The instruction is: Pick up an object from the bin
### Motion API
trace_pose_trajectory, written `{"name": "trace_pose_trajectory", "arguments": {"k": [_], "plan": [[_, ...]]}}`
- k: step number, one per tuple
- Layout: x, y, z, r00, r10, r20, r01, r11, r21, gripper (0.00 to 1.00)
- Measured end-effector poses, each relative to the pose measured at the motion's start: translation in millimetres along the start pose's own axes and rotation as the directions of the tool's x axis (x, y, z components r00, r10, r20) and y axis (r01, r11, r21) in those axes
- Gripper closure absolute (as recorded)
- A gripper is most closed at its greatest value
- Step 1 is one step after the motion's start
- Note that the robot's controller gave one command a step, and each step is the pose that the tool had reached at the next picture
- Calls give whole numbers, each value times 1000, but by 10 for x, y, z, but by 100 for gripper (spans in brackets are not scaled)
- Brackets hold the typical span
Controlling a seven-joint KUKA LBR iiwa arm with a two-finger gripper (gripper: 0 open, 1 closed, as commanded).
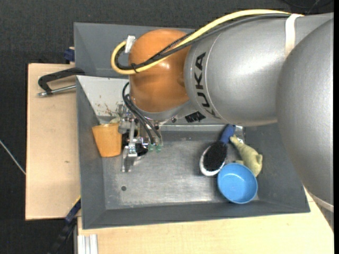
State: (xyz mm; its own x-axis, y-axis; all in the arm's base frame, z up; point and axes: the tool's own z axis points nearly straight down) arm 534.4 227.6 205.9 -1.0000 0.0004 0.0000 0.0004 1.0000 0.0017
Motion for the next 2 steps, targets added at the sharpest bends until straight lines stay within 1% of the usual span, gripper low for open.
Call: {"name": "trace_pose_trajectory", "arguments": {"k": [1,2], "plan": [[-238,-227,1173,1000,15,11,-15,1000,0,0],[-710,-158,1298,999,-48,-14,48,998,26,0]]}}
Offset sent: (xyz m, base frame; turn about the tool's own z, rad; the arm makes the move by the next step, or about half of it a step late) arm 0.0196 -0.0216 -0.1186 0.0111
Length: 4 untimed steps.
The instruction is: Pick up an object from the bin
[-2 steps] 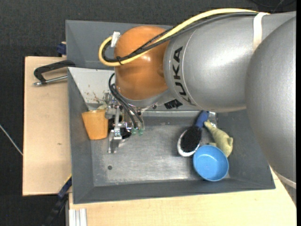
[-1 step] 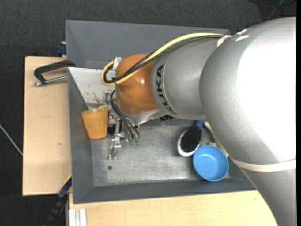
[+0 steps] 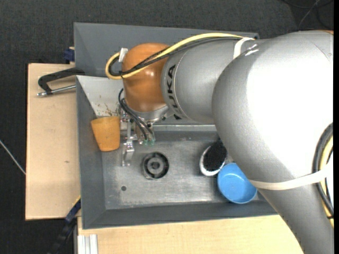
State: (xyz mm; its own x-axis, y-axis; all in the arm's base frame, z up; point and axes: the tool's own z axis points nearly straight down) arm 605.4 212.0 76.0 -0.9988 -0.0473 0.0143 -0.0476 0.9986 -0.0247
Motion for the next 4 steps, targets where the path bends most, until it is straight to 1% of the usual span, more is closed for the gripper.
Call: {"name": "trace_pose_trajectory", "arguments": {"k": [1,2,3,4], "plan": [[-30,4,8,1000,-1,25,1,1000,-7,100],[63,6,-1019,999,12,29,-11,999,-30,100],[814,-607,-1987,978,-206,29,207,978,-21,100],[817,-593,-1953,978,-207,24,207,978,-22,0]]}}
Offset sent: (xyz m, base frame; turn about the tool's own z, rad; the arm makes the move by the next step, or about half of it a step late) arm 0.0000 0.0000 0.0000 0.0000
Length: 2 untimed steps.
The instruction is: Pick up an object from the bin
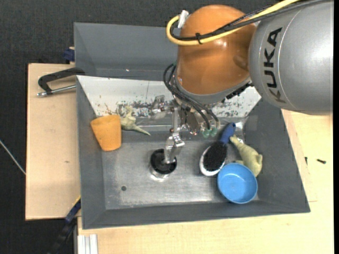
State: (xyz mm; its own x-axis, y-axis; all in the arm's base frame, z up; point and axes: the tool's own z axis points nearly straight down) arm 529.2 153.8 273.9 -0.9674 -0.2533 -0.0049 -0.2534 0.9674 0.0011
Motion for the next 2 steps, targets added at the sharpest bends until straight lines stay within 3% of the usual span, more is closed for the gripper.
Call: {"name": "trace_pose_trajectory", "arguments": {"k": [1,2], "plan": [[8,-452,1042,999,-50,-11,50,999,1,0],[69,-504,1951,925,-379,18,379,926,6,0]]}}
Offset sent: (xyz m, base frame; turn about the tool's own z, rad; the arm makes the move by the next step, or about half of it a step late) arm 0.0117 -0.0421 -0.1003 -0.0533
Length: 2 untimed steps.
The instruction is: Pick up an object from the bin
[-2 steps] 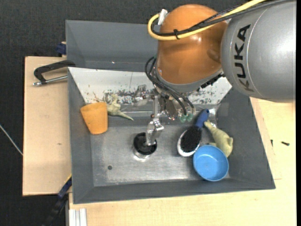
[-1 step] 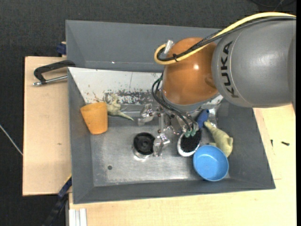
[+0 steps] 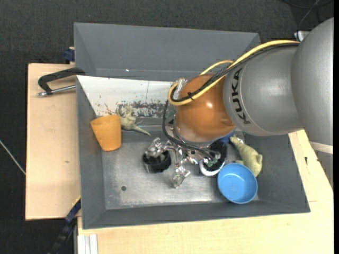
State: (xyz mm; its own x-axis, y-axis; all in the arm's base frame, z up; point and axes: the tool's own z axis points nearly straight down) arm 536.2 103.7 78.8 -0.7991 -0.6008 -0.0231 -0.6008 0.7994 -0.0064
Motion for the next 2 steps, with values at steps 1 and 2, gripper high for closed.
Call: {"name": "trace_pose_trajectory", "arguments": {"k": [1,2], "plan": [[-26,1,-22,1000,0,9,0,1000,1,100],[48,-161,-1305,1000,-19,-10,19,1000,0,100]]}}
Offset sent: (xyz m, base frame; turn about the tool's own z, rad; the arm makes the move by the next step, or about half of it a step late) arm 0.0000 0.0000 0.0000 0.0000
